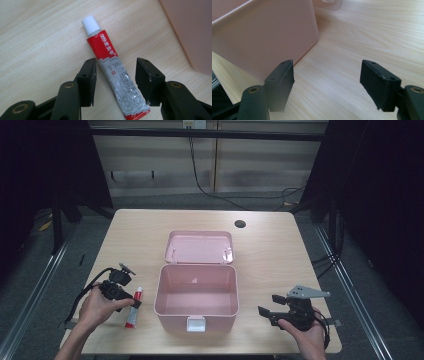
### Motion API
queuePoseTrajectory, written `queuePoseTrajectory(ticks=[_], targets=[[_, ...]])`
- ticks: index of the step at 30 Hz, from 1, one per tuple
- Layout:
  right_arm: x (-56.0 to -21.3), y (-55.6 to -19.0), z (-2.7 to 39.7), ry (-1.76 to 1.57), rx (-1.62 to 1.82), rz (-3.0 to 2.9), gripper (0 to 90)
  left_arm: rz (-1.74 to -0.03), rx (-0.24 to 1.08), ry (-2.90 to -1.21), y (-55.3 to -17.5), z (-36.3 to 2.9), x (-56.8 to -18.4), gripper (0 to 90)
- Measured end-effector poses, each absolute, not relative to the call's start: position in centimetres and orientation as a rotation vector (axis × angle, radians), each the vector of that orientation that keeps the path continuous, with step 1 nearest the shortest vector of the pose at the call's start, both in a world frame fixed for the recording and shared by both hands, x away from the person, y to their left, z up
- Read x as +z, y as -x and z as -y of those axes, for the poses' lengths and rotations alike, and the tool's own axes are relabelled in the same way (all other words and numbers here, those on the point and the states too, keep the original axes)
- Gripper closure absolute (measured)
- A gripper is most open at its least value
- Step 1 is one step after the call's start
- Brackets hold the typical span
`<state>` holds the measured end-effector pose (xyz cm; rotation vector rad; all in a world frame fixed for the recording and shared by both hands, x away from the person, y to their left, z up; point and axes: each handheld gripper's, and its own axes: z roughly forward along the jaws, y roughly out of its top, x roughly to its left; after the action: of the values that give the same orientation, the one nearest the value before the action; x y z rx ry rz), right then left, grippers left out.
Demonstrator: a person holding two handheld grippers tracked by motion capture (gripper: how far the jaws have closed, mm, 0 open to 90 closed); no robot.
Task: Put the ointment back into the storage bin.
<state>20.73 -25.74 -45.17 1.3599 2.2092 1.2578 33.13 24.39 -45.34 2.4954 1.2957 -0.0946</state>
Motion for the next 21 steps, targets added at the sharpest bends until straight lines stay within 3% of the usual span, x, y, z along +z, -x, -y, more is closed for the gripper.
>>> queuePoseTrajectory(ticks=[8,21], targets=[[-45.1,-20.6,25.8,-1.357,1.257,-2.2,27.6,-1.295,-0.095,-2.524,-33.1,-24.2,-45.8,53.0],[-45.3,-20.8,25.6,-1.357,1.247,-2.222,27.0,-1.265,-0.065,-2.586,-33.0,-24.0,-46.6,68.3]])
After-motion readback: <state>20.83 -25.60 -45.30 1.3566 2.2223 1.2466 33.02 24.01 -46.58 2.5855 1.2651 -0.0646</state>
